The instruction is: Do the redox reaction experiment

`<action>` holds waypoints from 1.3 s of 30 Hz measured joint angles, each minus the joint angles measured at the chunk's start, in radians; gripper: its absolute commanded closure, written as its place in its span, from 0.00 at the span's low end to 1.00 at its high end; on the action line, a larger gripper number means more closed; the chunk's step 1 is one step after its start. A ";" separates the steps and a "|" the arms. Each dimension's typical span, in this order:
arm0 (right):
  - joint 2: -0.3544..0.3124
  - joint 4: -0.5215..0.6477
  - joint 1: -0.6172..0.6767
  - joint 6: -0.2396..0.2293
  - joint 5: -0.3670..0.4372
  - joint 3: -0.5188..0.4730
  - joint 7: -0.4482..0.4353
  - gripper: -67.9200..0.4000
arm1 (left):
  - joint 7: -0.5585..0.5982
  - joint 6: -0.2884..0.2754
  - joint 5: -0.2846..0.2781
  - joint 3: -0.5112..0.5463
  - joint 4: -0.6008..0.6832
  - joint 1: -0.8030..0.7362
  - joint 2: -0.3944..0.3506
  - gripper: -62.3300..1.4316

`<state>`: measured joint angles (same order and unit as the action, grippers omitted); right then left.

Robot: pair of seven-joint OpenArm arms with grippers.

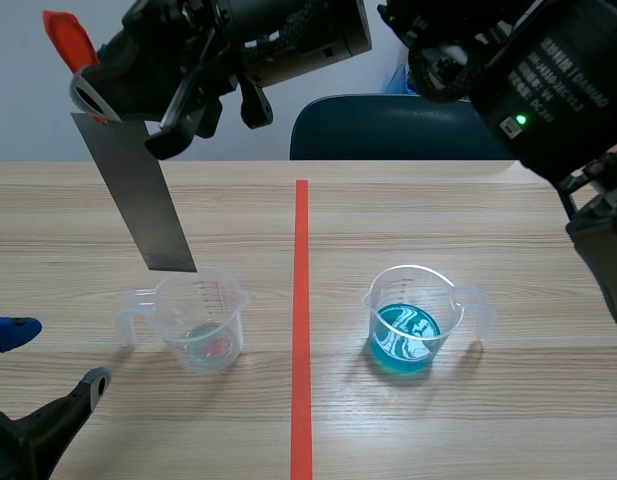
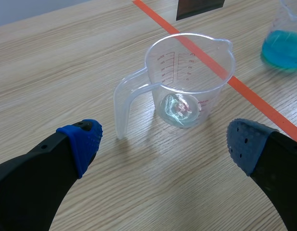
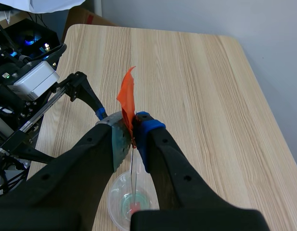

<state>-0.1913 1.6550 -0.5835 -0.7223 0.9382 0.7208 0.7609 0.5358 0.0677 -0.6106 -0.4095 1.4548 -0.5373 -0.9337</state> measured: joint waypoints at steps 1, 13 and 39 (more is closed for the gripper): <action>0.000 0.000 0.000 0.000 0.000 0.000 0.000 0.99 | 0.000 0.000 0.000 0.000 0.000 0.000 0.000 0.11; 0.000 0.000 0.000 0.000 0.000 0.000 0.000 0.99 | 0.000 -0.008 0.000 0.000 0.000 0.000 0.006 0.11; 0.000 -0.136 0.000 -0.001 -0.060 0.026 -0.114 0.98 | 0.000 -0.008 0.000 0.000 0.000 0.000 0.017 0.11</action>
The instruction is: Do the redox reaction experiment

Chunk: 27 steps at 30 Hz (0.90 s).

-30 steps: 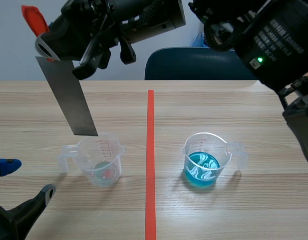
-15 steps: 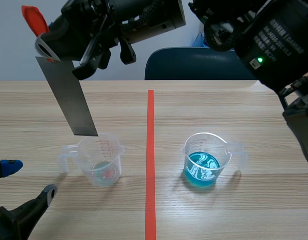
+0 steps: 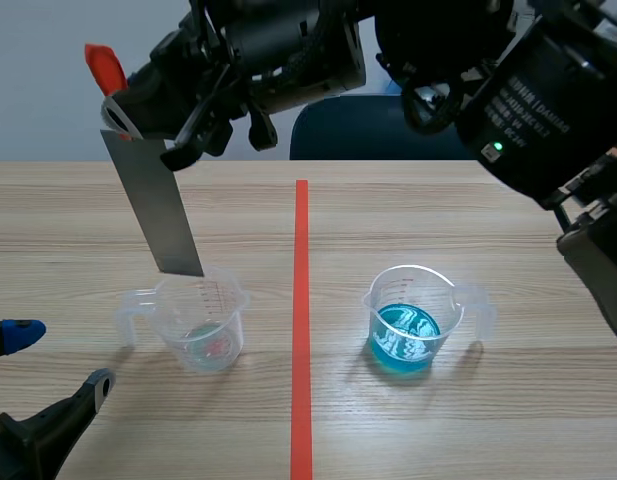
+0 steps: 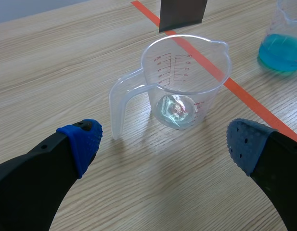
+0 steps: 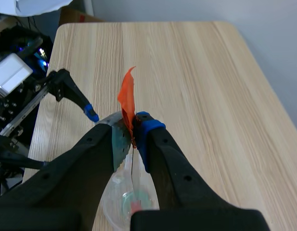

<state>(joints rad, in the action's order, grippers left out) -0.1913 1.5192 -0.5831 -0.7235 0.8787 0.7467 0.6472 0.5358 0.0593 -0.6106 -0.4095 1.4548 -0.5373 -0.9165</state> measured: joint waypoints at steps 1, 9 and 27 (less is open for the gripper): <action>0.000 -0.012 0.002 -0.004 -0.013 0.006 -0.011 0.98 | 0.000 0.000 0.000 0.000 0.000 0.000 0.000 0.11; 0.000 -0.068 0.046 -0.010 -0.091 0.008 -0.096 0.98 | 0.000 0.000 0.000 0.000 0.000 0.000 0.000 0.11; 0.000 -0.226 0.058 -0.010 -0.342 0.115 -0.412 0.98 | 0.000 0.000 0.000 0.000 0.000 0.000 0.000 0.11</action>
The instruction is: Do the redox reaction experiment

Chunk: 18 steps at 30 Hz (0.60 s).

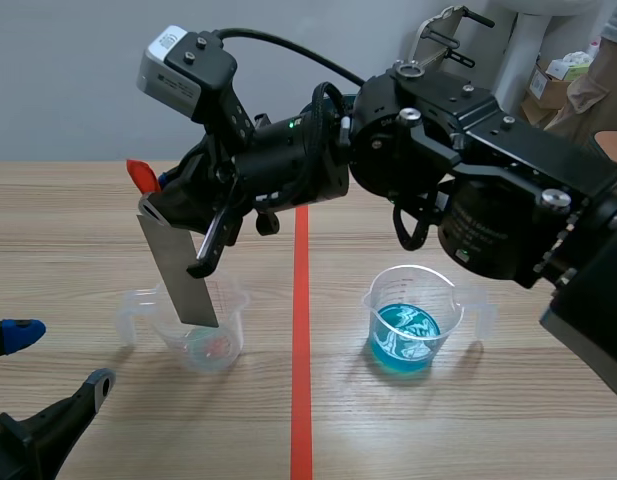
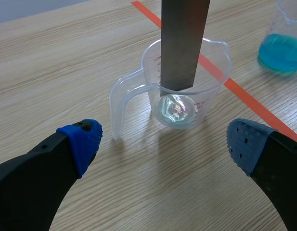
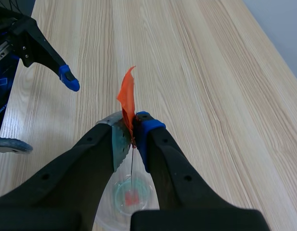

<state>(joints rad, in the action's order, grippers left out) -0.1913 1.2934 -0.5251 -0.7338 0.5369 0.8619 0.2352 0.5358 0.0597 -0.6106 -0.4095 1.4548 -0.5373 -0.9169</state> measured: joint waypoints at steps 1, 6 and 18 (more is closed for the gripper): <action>0.000 -0.008 0.000 0.000 -0.019 0.006 -0.025 0.98 | 0.000 0.000 0.000 0.000 0.000 0.000 0.000 0.11; 0.000 -0.047 0.000 0.000 -0.101 0.045 -0.114 0.98 | 0.000 0.000 0.000 0.000 0.000 0.000 0.000 0.11; 0.014 -0.084 0.003 0.000 -0.182 0.063 -0.134 0.98 | 0.000 0.000 0.000 0.000 0.000 0.000 0.000 0.11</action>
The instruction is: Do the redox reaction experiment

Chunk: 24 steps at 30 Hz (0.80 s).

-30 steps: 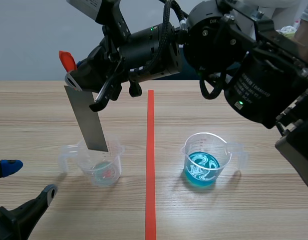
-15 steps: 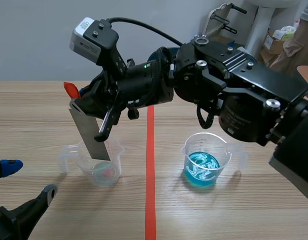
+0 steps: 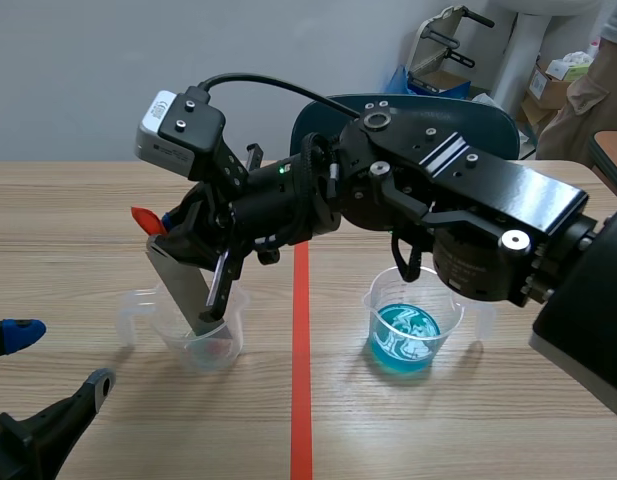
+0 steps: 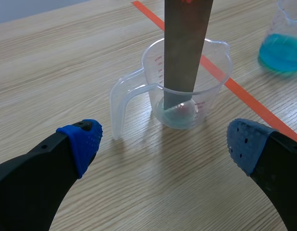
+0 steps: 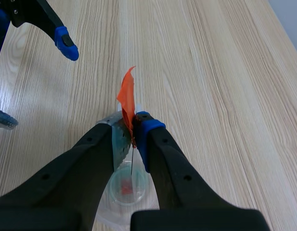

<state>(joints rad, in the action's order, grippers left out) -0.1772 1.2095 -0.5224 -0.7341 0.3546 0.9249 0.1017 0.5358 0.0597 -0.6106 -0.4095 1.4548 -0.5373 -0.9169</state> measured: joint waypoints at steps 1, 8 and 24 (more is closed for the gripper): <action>0.000 0.000 0.000 0.000 0.000 0.000 0.000 0.98 | 0.000 0.000 0.000 0.000 0.000 0.000 0.000 0.11; 0.000 0.000 0.000 0.000 0.000 0.000 0.000 0.98 | 0.000 0.000 0.000 0.000 0.000 0.000 0.000 0.11; 0.000 0.000 0.000 0.000 -0.007 0.000 0.000 0.65 | 0.000 0.000 0.000 0.000 0.000 0.000 0.000 0.11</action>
<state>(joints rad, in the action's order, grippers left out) -0.1772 1.2095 -0.5224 -0.7341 0.3477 0.9249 0.1017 0.5358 0.0597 -0.6106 -0.4095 1.4548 -0.5373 -0.9169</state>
